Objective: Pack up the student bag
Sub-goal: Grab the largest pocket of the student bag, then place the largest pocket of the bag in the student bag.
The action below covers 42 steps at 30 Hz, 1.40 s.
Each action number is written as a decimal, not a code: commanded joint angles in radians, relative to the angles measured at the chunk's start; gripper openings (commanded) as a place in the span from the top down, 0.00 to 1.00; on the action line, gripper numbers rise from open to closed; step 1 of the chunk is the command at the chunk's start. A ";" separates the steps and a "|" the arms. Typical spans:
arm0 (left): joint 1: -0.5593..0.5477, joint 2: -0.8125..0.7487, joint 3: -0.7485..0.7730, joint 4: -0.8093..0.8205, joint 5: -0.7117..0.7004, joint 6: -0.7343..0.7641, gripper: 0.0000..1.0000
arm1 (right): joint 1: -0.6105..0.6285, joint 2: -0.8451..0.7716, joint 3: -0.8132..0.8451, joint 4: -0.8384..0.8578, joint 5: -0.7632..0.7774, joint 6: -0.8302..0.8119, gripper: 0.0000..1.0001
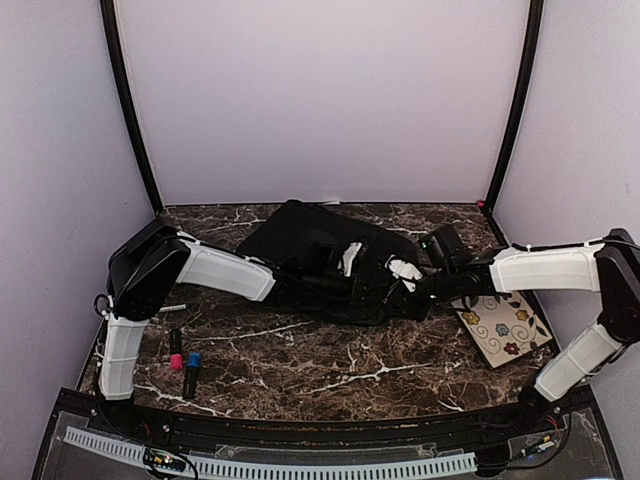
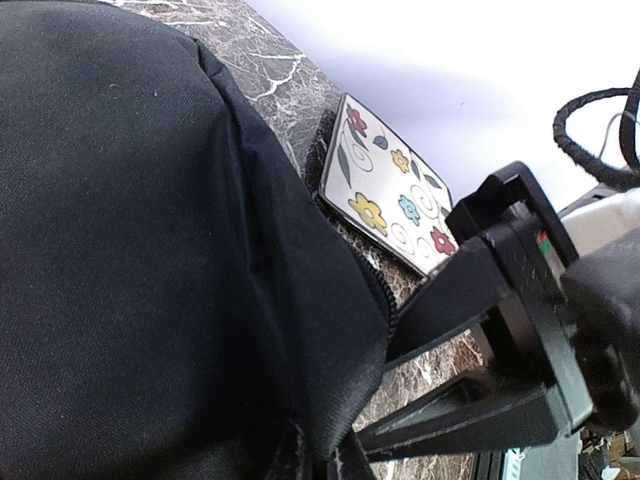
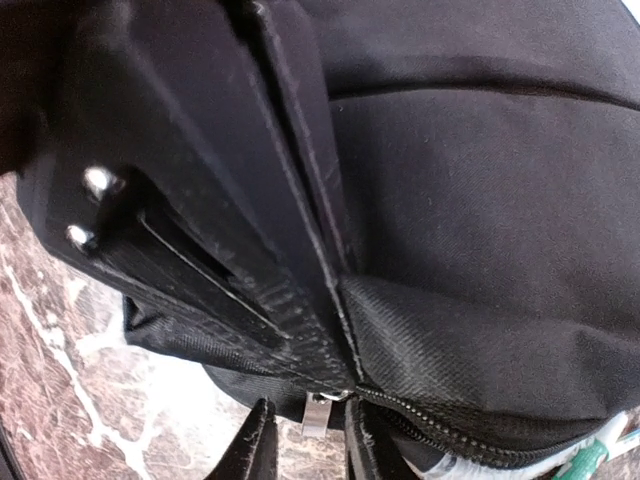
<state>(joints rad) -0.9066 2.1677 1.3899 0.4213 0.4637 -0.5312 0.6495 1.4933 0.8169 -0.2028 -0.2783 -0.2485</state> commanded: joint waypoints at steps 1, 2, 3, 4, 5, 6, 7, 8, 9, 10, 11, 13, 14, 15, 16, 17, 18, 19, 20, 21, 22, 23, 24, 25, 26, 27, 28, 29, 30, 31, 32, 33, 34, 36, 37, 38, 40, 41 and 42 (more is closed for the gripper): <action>0.019 -0.014 0.006 0.011 -0.013 -0.009 1.00 | 0.020 0.011 0.009 0.014 0.066 0.017 0.71; 0.020 -0.014 0.008 0.011 -0.012 -0.009 1.00 | 0.023 0.014 0.008 0.014 0.073 0.017 0.70; 0.020 -0.014 0.008 0.011 -0.011 -0.008 1.00 | 0.025 0.018 0.007 0.014 0.077 0.017 0.69; 0.020 -0.014 0.009 0.011 -0.011 -0.008 1.00 | 0.024 0.024 0.007 0.014 0.075 0.019 0.68; 0.021 -0.014 0.010 0.011 -0.010 -0.009 1.00 | 0.025 0.029 0.008 0.015 0.074 0.021 0.67; 0.021 -0.014 0.013 0.011 -0.010 -0.009 1.00 | 0.025 0.034 0.010 0.020 0.073 0.025 0.66; 0.021 -0.014 0.012 0.012 -0.008 -0.010 1.00 | 0.025 0.040 0.010 0.026 0.071 0.028 0.65; 0.021 -0.014 0.014 0.013 -0.008 -0.010 1.00 | 0.027 0.046 0.011 0.035 0.071 0.030 0.65; 0.021 -0.014 0.015 0.015 -0.008 -0.011 1.00 | 0.029 0.053 0.013 0.044 0.076 0.032 0.65; 0.021 -0.014 0.014 0.016 -0.008 -0.013 1.00 | 0.033 0.062 0.016 0.053 0.083 0.033 0.65; 0.021 -0.013 0.014 0.017 -0.007 -0.013 1.00 | 0.034 0.075 0.020 0.061 0.091 0.036 0.67; 0.021 -0.013 0.013 0.019 -0.005 -0.014 1.00 | 0.035 0.092 0.035 0.064 0.101 0.047 0.74; 0.021 -0.014 0.012 0.018 -0.005 -0.014 1.00 | 0.035 0.105 0.042 0.064 0.108 0.053 0.80; 0.021 -0.014 0.012 0.014 -0.005 -0.012 1.00 | 0.035 0.113 0.047 0.062 0.111 0.054 0.84; 0.021 -0.014 0.013 0.009 -0.005 -0.008 1.00 | 0.035 0.109 0.050 0.057 0.113 0.055 0.88; 0.021 -0.014 0.012 0.003 -0.005 -0.005 1.00 | 0.035 0.108 0.052 0.044 0.113 0.054 0.92; 0.022 -0.014 0.013 -0.001 -0.006 0.000 1.00 | 0.034 0.081 0.054 0.024 0.114 0.050 0.95; 0.022 -0.014 0.012 -0.007 -0.007 0.004 1.00 | 0.034 0.061 0.056 0.007 0.114 0.046 0.97; 0.021 -0.014 0.013 -0.011 -0.006 0.008 1.00 | 0.031 0.044 0.056 -0.011 0.113 0.040 0.98; 0.021 -0.014 0.013 -0.016 -0.005 0.016 1.00 | 0.029 0.027 0.057 -0.033 0.108 0.035 0.98; 0.021 -0.014 0.015 -0.025 -0.006 0.023 1.00 | 0.026 0.013 0.058 -0.057 0.101 0.027 0.99; 0.021 -0.014 0.016 -0.039 -0.008 0.034 1.00 | 0.024 -0.001 0.060 -0.081 0.096 0.019 0.99; 0.021 -0.014 0.020 -0.051 -0.010 0.045 1.00 | 0.022 -0.011 0.062 -0.105 0.091 0.012 0.99; 0.021 -0.014 0.023 -0.067 -0.012 0.059 1.00 | 0.017 -0.021 0.064 -0.129 0.088 0.005 1.00; 0.021 -0.015 0.029 -0.083 -0.015 0.071 1.00 | 0.010 -0.028 0.063 -0.145 0.086 -0.003 1.00; 0.021 -0.016 0.033 -0.102 -0.018 0.085 1.00 | 0.001 -0.033 0.061 -0.161 0.080 -0.007 1.00; 0.021 -0.018 0.037 -0.114 -0.019 0.097 1.00 | -0.013 -0.036 0.058 -0.174 0.076 -0.018 1.00; 0.022 -0.020 0.037 -0.122 -0.020 0.104 1.00 | -0.025 -0.037 0.056 -0.183 0.073 -0.027 1.00; 0.022 -0.024 0.036 -0.127 -0.022 0.112 0.99 | -0.040 -0.035 0.056 -0.187 0.068 -0.035 1.00; 0.021 -0.027 0.031 -0.128 -0.016 0.124 0.91 | -0.055 -0.030 0.059 -0.194 0.051 -0.042 1.00; 0.021 -0.033 0.020 -0.120 -0.006 0.137 0.79 | -0.070 -0.024 0.064 -0.203 0.017 -0.051 1.00; 0.020 -0.048 0.000 -0.108 0.002 0.156 0.66 | -0.079 -0.017 0.076 -0.219 -0.023 -0.056 1.00; 0.019 -0.069 -0.032 -0.083 0.005 0.182 0.58 | -0.082 -0.012 0.086 -0.229 -0.050 -0.060 1.00; 0.014 -0.123 -0.125 -0.007 -0.005 0.256 0.48 | -0.084 -0.010 0.103 -0.245 -0.104 -0.064 1.00; 0.011 -0.154 -0.177 0.033 -0.023 0.296 0.37 | -0.083 -0.011 0.105 -0.247 -0.128 -0.062 1.00; 0.006 -0.180 -0.214 0.058 -0.048 0.343 0.15 | -0.083 -0.014 0.106 -0.248 -0.145 -0.058 1.00; -0.006 -0.213 -0.258 0.059 -0.101 0.443 0.07 | -0.084 -0.017 0.107 -0.249 -0.173 -0.055 1.00; -0.017 -0.220 -0.263 0.046 -0.132 0.497 0.07 | -0.083 -0.019 0.107 -0.250 -0.180 -0.053 1.00; -0.029 -0.220 -0.263 0.029 -0.163 0.544 0.07 | -0.084 -0.020 0.107 -0.250 -0.187 -0.052 1.00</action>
<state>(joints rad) -0.9077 2.0113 1.1690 0.4484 0.4244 -0.2241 0.5682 1.4887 0.8894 -0.4332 -0.3664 -0.2947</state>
